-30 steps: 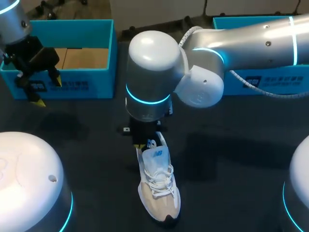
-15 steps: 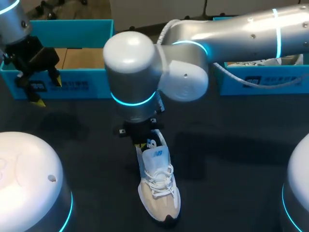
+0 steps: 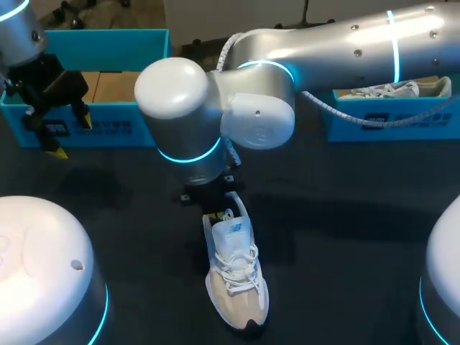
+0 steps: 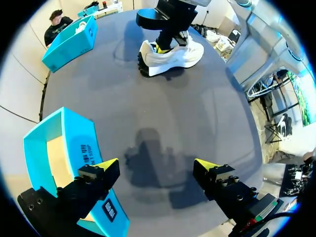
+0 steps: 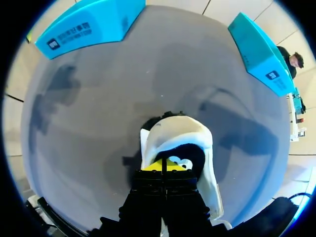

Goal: Take the shoe out of the shoebox, open the shoe tongue, remove and reinsert the insole, then place the shoe into the shoebox

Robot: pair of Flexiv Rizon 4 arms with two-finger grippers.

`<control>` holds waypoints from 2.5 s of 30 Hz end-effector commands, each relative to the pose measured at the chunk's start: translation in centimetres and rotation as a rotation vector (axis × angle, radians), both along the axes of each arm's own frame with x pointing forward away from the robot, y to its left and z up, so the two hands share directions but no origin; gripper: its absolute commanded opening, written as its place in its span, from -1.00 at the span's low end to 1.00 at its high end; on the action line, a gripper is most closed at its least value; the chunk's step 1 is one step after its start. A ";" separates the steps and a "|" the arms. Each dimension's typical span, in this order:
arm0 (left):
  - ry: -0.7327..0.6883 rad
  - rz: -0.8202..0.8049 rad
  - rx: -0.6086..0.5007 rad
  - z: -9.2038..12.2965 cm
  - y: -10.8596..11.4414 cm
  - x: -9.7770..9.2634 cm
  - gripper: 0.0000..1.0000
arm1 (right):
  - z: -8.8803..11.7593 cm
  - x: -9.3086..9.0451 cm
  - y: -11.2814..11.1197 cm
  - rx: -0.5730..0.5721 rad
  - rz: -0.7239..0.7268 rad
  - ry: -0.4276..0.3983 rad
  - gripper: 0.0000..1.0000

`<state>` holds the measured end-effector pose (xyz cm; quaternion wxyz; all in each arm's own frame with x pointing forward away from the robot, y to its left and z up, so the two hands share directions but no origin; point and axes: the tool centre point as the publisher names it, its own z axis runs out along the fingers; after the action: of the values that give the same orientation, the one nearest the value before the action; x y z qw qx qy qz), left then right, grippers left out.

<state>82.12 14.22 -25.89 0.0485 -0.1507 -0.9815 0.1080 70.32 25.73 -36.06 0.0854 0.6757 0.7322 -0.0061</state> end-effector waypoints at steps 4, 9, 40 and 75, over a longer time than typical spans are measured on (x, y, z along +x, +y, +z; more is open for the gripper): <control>0.001 -0.002 0.002 0.1 0.1 0.0 1.00 | -2.1 0.4 0.2 0.018 0.010 0.009 -1.00; 0.001 -0.002 0.002 0.1 0.1 0.0 1.00 | -0.2 0.0 0.0 -0.039 0.002 -0.014 -1.00; 0.001 -0.002 0.002 0.1 0.1 0.0 1.00 | -1.2 1.2 -3.7 -0.427 -0.011 0.052 -1.00; 0.001 -0.002 0.002 0.1 0.1 0.0 1.00 | -2.8 1.6 -3.6 -0.110 0.038 0.122 -1.00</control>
<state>82.12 14.22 -25.86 0.0486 -0.1508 -0.9815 0.1078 71.45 22.56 -37.68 0.1136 0.6505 0.7434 -0.1058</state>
